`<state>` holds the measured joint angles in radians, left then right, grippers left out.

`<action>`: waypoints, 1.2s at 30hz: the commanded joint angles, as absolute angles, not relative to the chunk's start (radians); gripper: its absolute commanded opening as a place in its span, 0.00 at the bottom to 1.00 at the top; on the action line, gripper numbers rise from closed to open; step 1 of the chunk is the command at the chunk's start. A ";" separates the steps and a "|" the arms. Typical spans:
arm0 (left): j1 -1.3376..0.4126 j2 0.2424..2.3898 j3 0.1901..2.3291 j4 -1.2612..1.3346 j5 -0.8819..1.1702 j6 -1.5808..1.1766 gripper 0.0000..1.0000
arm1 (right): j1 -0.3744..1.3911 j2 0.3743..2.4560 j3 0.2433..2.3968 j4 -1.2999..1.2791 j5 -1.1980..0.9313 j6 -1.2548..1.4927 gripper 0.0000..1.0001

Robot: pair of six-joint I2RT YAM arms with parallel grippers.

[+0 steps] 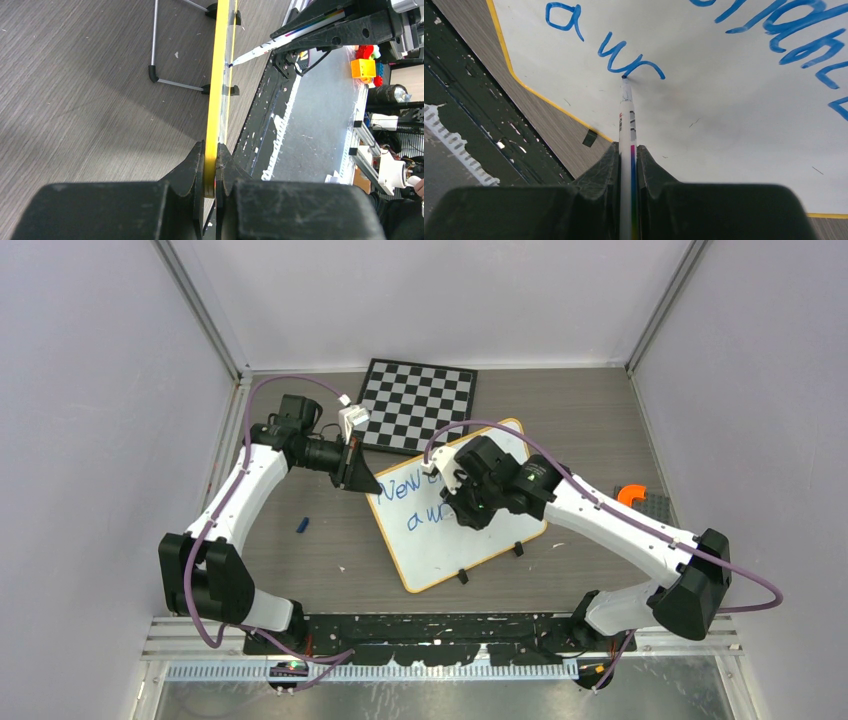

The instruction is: Write a sentence on the whiteboard

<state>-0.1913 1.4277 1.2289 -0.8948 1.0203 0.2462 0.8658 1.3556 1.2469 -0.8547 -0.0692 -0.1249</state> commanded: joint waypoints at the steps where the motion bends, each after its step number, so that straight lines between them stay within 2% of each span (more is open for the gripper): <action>1: -0.199 1.430 1.215 -0.864 0.938 0.277 0.00 | 0.864 1.349 1.235 -0.836 -0.004 -0.140 0.00; 24: -0.199 1.434 1.220 -0.864 0.941 0.276 0.00 | 0.817 1.348 1.361 -0.841 0.042 -0.139 0.00; 36: -0.199 1.430 1.218 -0.864 0.939 0.276 0.00 | 0.821 1.339 1.275 -0.855 -0.041 -0.121 0.00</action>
<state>-0.1913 1.4277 1.2289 -0.8948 1.0206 0.2462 0.8265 1.3521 1.3109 -0.8967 -0.0120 -0.1333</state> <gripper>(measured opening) 0.070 0.181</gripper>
